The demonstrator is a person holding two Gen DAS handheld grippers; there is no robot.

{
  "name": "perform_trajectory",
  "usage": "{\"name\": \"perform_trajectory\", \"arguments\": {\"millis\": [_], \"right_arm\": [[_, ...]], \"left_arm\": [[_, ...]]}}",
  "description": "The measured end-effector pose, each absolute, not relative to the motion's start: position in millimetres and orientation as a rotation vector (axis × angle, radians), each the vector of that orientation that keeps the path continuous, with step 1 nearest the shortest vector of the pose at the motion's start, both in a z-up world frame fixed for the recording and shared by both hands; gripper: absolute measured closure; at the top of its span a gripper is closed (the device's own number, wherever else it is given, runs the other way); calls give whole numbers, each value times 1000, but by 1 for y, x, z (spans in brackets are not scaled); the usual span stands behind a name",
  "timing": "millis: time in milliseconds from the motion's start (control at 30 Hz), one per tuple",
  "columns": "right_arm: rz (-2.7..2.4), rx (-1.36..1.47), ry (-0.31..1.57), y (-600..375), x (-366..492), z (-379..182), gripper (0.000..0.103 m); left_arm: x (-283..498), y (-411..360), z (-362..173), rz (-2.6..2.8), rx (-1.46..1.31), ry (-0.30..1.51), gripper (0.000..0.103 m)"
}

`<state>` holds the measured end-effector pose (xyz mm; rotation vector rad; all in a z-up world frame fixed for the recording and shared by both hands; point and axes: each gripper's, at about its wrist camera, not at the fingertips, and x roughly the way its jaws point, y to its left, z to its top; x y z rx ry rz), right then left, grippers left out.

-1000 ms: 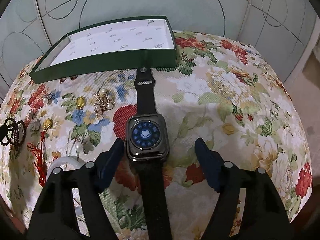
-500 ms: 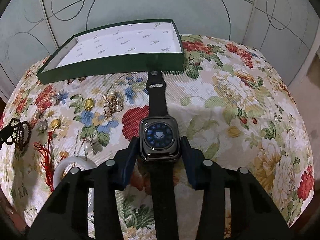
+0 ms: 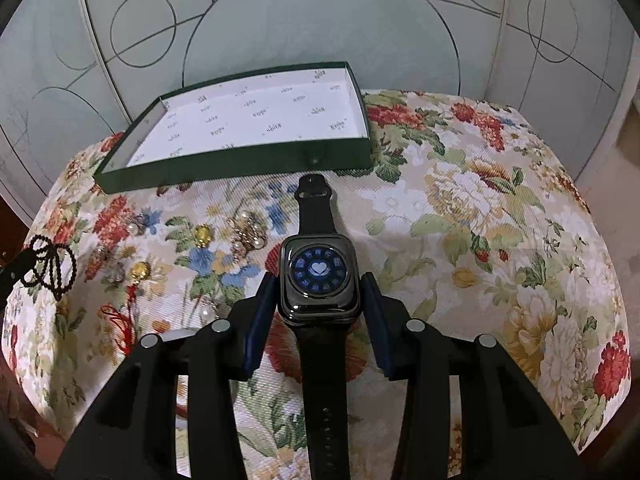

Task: Organize jewelry
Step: 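Carry the bracelet and smartwatch with both tools into the green box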

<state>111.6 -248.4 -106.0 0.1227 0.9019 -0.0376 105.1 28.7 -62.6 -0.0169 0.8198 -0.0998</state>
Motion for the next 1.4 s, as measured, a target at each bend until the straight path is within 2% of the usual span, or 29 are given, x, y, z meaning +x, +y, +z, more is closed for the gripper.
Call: {"name": "perform_trajectory", "arguments": {"millis": [633, 967, 1167, 1400], "right_arm": [[12, 137, 750, -243, 120, -25, 61], [-11, 118, 657, -249, 187, 17, 61], [-50, 85, 651, -251, 254, 7, 61], [-67, 90, 759, -259, 319, -52, 61]], "left_arm": [[154, 6, -8, -142, 10, 725, 89], [229, -1, 16, -132, -15, 678, 89], [283, -11, 1, -114, 3, 674, 89], [334, -18, -55, -76, 13, 762, 89]]}}
